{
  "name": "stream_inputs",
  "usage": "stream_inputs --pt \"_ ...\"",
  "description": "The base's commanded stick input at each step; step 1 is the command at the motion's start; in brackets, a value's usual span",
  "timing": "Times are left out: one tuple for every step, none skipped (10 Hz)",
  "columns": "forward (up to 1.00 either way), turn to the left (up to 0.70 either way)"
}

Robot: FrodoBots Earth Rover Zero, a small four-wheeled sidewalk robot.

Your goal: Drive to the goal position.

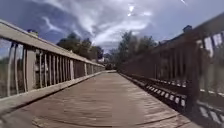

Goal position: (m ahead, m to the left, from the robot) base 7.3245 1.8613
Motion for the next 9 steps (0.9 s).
stream_inputs --pt "0.7 0.0" --pt "0.7 0.0" --pt "0.7 0.29" --pt "0.7 0.35" --pt "0.7 0.17" --pt "0.7 0.06" --pt "0.7 0.0" --pt "0.7 0.0" --pt "0.7 0.0"
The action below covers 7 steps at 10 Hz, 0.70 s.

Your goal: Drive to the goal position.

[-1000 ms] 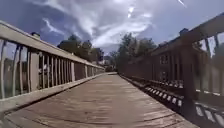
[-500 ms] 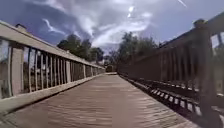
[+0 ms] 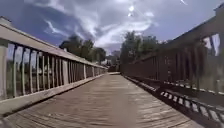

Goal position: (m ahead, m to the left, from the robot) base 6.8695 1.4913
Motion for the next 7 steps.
stream_inputs --pt "0.7 0.0" --pt "0.7 0.0" --pt "0.7 0.0" --pt "0.7 0.0" --pt "0.7 0.0" --pt "0.7 0.0" --pt "0.7 0.0"
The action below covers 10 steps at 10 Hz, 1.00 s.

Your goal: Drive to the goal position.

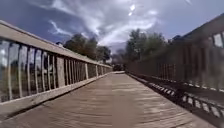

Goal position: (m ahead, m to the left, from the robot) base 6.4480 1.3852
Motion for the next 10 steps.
stream_inputs --pt "0.7 0.0" --pt "0.7 0.0" --pt "0.7 0.0" --pt "0.7 0.0" --pt "0.7 0.0" --pt "0.7 0.0" --pt "0.7 0.0" --pt "0.7 0.0" --pt "0.7 0.0" --pt "0.7 0.0"
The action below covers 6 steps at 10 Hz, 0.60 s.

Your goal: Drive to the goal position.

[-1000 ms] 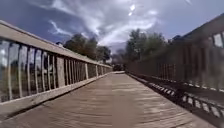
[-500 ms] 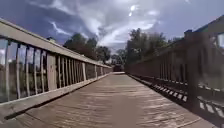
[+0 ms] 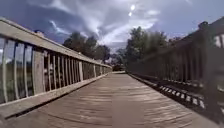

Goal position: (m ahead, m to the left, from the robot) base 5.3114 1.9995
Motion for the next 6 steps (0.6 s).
stream_inputs --pt "0.7 0.0" --pt "0.7 0.0" --pt "0.7 0.0" --pt "0.7 0.0" --pt "0.7 0.0" --pt "0.7 0.0"
